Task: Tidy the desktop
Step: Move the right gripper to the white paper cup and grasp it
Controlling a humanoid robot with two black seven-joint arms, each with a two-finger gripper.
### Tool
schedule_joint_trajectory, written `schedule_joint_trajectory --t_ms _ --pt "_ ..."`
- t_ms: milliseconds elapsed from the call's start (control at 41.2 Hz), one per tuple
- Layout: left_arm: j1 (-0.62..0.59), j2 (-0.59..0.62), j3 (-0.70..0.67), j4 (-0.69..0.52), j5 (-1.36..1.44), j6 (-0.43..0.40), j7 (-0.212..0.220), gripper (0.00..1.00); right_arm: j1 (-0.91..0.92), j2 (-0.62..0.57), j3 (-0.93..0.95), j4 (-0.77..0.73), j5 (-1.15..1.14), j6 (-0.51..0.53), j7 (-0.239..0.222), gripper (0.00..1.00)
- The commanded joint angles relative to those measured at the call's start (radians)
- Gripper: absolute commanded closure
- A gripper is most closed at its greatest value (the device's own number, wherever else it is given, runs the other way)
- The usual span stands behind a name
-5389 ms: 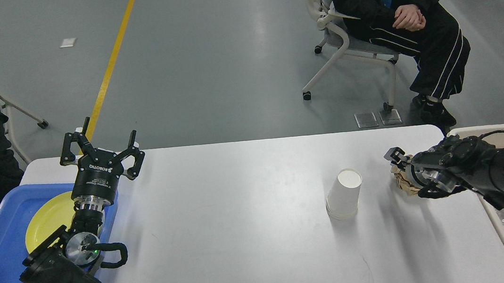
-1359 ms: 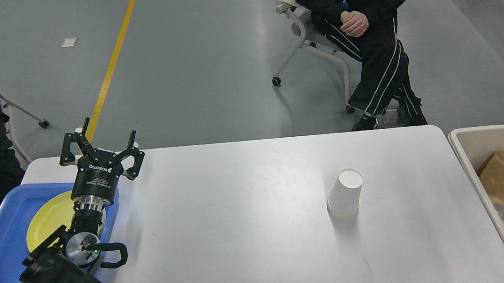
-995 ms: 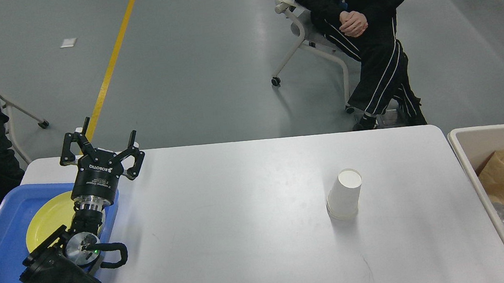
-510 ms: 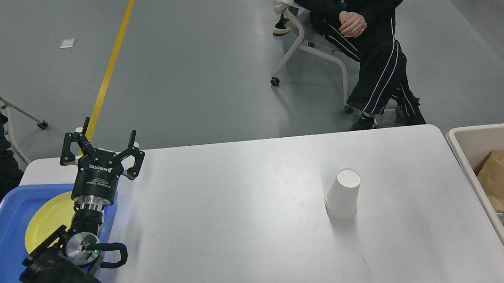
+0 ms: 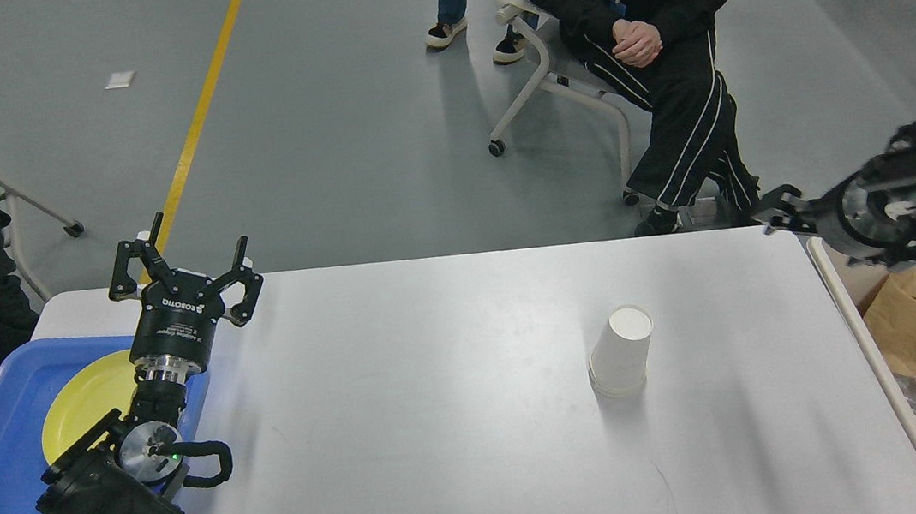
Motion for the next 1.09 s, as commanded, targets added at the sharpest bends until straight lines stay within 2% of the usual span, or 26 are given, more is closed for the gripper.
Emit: schedule_joint_trajectory --t_ms 0,121,194,461,607,777,1068 --pt "0.000 0.000 0.000 0.000 0.000 0.000 0.000 0.01 0.138 0.070 0.003 0.177 -0.006 0.001 0.015 0.00" --pt "0.000 0.000 0.000 0.000 0.000 0.000 0.000 0.01 0.215 0.137 0.026 0.284 -0.005 0.011 0.058 0.00" --pt "0.000 0.000 0.000 0.000 0.000 0.000 0.000 0.01 0.200 0.162 0.066 0.275 -0.002 0.014 0.069 0.00" --pt "0.000 0.000 0.000 0.000 0.000 0.000 0.000 0.01 -0.084 0.228 0.086 0.001 0.023 -0.006 0.069 0.00" --pt "0.000 0.000 0.000 0.000 0.000 0.000 0.000 0.01 -0.211 0.311 0.143 -0.182 0.121 -0.008 0.069 0.00" --pt "0.000 0.000 0.000 0.000 0.000 0.000 0.000 0.01 -0.287 0.394 0.138 -0.266 0.142 -0.011 0.069 0.00" --pt "-0.001 0.000 0.000 0.000 0.000 0.000 0.000 0.01 -0.331 0.401 0.137 -0.305 0.139 -0.012 0.069 0.00"
